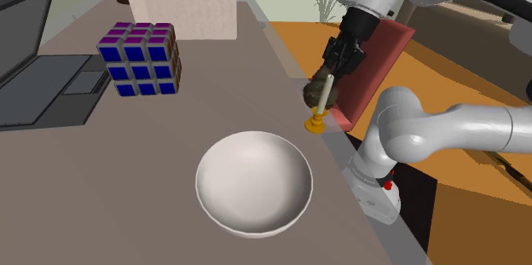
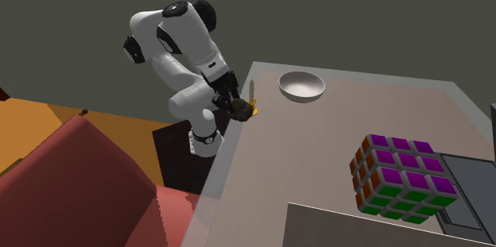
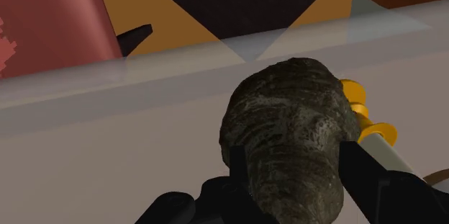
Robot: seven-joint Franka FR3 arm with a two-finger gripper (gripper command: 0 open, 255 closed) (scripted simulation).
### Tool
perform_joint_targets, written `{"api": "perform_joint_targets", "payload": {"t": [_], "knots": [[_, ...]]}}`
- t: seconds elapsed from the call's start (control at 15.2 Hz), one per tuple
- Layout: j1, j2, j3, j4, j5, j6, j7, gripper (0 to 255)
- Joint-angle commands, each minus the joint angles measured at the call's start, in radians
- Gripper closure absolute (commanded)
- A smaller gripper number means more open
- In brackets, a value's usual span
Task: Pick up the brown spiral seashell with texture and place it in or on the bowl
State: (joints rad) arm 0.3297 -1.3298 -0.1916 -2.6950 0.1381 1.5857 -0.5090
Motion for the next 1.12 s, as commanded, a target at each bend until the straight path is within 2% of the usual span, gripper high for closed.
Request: {"api": "perform_joint_targets", "payload": {"t": [0.0, 0.59, 1.06], "knots": [[0.004, 0.013, 0.003, 0.034, 0.003, -0.02, 0.006, 255], [0.024, 0.084, 0.015, 0.178, 0.016, -0.087, 0.03, 255], [0.07, 0.131, 0.214, 0.151, 0.172, 0.023, 0.164, 255]]}}
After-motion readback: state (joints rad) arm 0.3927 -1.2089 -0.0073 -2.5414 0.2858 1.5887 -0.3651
